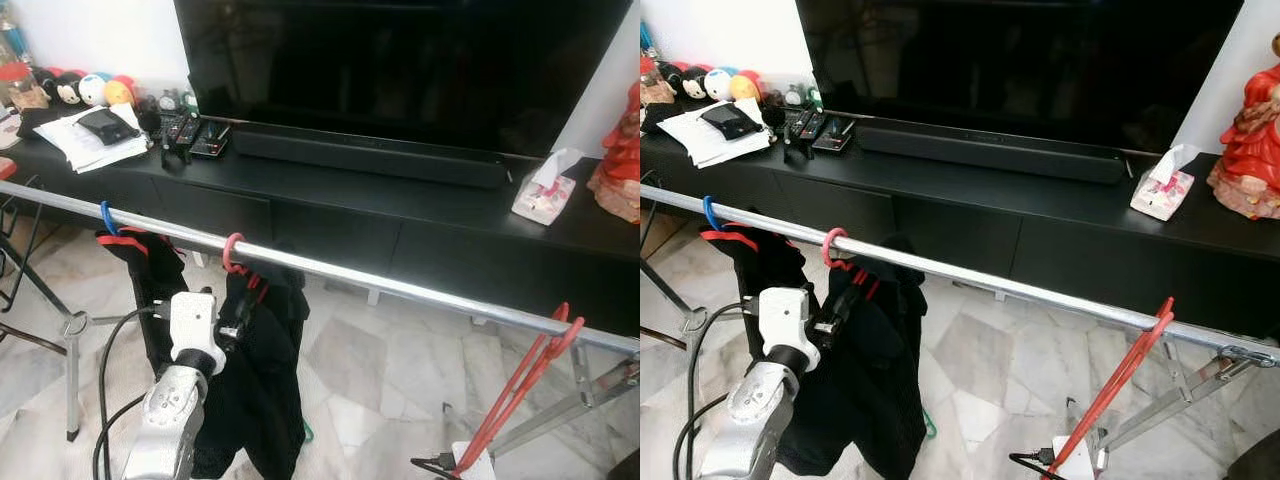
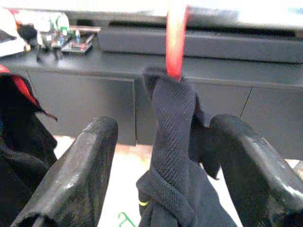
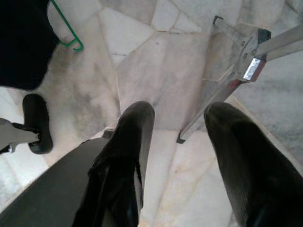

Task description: Hang hanger

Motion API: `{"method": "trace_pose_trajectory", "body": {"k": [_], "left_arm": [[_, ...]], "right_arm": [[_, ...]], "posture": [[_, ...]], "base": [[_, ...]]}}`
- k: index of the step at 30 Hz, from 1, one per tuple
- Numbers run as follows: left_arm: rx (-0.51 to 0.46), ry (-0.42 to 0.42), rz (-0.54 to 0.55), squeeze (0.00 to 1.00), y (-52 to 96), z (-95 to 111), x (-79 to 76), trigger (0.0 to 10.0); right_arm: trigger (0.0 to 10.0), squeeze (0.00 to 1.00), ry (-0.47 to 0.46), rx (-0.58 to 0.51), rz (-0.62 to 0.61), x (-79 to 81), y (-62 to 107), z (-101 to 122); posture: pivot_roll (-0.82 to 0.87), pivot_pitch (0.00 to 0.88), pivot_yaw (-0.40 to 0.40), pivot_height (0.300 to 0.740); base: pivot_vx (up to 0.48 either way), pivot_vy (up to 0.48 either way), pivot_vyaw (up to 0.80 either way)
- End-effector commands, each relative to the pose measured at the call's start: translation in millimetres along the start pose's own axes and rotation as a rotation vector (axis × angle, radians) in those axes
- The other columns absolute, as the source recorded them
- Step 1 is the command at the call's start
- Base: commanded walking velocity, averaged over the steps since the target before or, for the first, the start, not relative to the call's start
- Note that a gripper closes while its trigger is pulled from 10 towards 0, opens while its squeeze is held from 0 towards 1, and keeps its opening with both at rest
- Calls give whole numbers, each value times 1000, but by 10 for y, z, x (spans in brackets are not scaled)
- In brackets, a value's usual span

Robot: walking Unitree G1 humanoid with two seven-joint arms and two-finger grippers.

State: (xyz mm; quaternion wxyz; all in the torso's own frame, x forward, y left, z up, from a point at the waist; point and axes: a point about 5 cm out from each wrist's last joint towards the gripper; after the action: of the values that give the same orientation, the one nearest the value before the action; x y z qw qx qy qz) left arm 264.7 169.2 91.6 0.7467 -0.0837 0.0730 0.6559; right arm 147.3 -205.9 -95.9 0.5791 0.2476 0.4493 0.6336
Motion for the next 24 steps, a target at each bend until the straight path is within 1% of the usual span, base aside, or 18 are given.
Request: {"method": "trace_pose_trajectory", "body": {"k": [1,3,5,6,7,8,9,13,14,15,16,17,18,19,20,21,22,24], "left_arm": [[-15,-6,-17,1000,45,62,-22,10000],[-29,-30,-22,1000,101,102,-19,10000],[-67,-53,10,1000,191,177,18,10000],[-82,-72,38,1000,228,205,45,10000],[-96,-107,125,1000,338,230,151,10000],[-94,-118,161,1000,388,226,199,10000],[-79,-135,195,1000,437,197,247,10000],[119,-202,285,1000,668,-141,443,10000],[146,-186,302,1000,704,-200,475,10000],[195,-180,317,765,738,-283,512,10000],[277,-231,343,196,782,-397,571,10000],[352,-281,364,0,827,-501,630,10000],[527,-309,376,0,930,-737,706,10000],[575,-316,372,0,959,-802,719,10000],[612,-330,355,0,980,-886,722,10000],[612,-330,355,0,980,-886,722,10000],[642,-319,334,0,976,-988,710,10000],[653,-317,330,0,972,-1024,706,10000]], "right_arm": [[10000,0,-12,7,-2,-3,6,-28],[10000,0,-10,7,-1,-4,5,-28],[10000,0,-8,6,-2,-9,5,-26],[10000,0,-8,7,-3,-14,5,-26],[10000,0,-8,8,-4,-27,6,-30],[10000,0,-7,9,-4,-33,7,-32],[10000,0,-7,11,-5,-40,8,-35],[10000,0,-1,17,-3,-53,9,-45],[10000,0,0,17,-2,-53,9,-46],[10000,0,0,18,-2,-52,9,-47],[10000,0,1,19,-1,-50,9,-47],[10000,0,2,19,0,-47,9,-48],[10000,0,4,21,1,-38,9,-49],[10000,0,5,22,2,-35,9,-50],[10000,0,9,24,3,-27,9,-53],[10000,0,9,24,3,-27,9,-53],[10000,0,11,26,4,-15,9,-57],[10000,0,11,27,5,-10,9,-60]], "posture": [[-93,12,-18,740],[-91,10,-17,740],[-89,6,-16,740],[-87,5,-16,740],[-81,2,-15,740],[-78,1,-16,740],[-78,1,-16,740],[-69,0,-19,740],[-69,0,-19,740],[-69,0,-19,740],[-69,0,-19,740],[-68,0,-16,740],[-70,0,-16,740],[-70,0,-16,740],[-70,0,-12,740],[-70,0,-12,740],[-76,0,-12,740],[-75,0,-11,740]], "base": [[0,0,0],[0,0,0],[0,0,0],[0,0,0],[0,0,0],[0,0,0],[0,0,0],[0,0,0],[0,0,0],[0,0,0],[0,0,0],[0,0,0],[0,0,0],[0,0,0],[0,0,0],[0,0,0],[0,0,0],[0,0,0]]}}
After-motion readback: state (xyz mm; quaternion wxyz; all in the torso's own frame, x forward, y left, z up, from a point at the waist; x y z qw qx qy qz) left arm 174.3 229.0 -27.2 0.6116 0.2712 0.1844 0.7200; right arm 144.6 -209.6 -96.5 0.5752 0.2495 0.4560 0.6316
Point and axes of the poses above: a point about 5 cm out from each wrist's last joint towards the gripper, its own y axis pointing back from the gripper into the wrist, its own z axis along the axis of the wrist's last joint, x = y × z, and after that the axes turned 14 degrees about y, right-handed
